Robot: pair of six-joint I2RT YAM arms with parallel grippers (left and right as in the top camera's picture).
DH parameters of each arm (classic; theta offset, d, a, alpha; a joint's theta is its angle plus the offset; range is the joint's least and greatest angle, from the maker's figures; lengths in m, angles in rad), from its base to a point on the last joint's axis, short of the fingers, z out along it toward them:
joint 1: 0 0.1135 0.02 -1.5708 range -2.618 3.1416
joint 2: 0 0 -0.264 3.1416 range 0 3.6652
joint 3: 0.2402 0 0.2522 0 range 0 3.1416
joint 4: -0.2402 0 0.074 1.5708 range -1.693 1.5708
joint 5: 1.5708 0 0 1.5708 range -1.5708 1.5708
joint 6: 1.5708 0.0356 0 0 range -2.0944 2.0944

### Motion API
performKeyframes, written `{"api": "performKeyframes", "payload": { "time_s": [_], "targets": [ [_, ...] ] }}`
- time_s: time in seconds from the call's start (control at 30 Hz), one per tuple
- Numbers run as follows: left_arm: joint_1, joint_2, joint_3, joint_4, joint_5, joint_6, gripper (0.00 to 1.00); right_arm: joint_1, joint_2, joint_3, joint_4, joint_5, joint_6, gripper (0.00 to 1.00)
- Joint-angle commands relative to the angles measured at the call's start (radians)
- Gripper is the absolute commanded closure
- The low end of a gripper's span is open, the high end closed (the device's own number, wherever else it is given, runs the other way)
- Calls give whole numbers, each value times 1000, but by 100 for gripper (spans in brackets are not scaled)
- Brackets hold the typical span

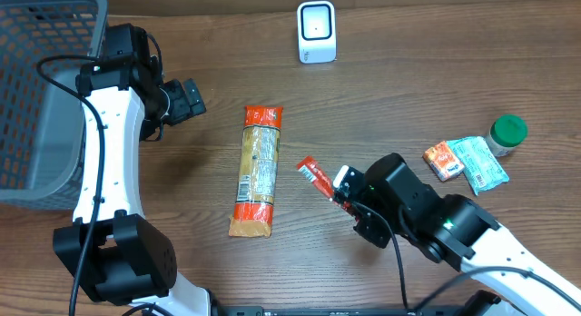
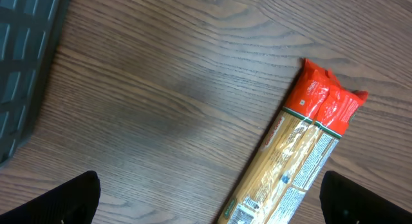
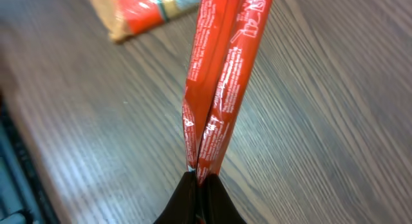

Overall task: Scan the item barcode
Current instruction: 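Lift the red stick and carry it toward the white scanner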

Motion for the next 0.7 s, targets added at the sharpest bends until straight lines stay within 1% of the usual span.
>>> {"api": "performKeyframes", "payload": {
  "time_s": [0.0, 0.03, 0.17, 0.5, 0.67],
  "targets": [
    [-6, 2, 17, -2, -3, 16, 0, -2, -57, 5, -19, -111, -85, 96],
    [-6, 2, 17, -2, -3, 16, 0, -2, -74, 5, -35, -151, -85, 96],
    [-6, 2, 17, -2, -3, 16, 0, -2, -82, 5, -66, -189, -85, 96],
    [-6, 2, 17, -2, -3, 16, 0, -2, -82, 5, -65, -188, -84, 96],
    [-6, 2, 17, -2, -3, 16, 0, -2, -82, 5, -46, -151, -79, 96]
  ]
}}
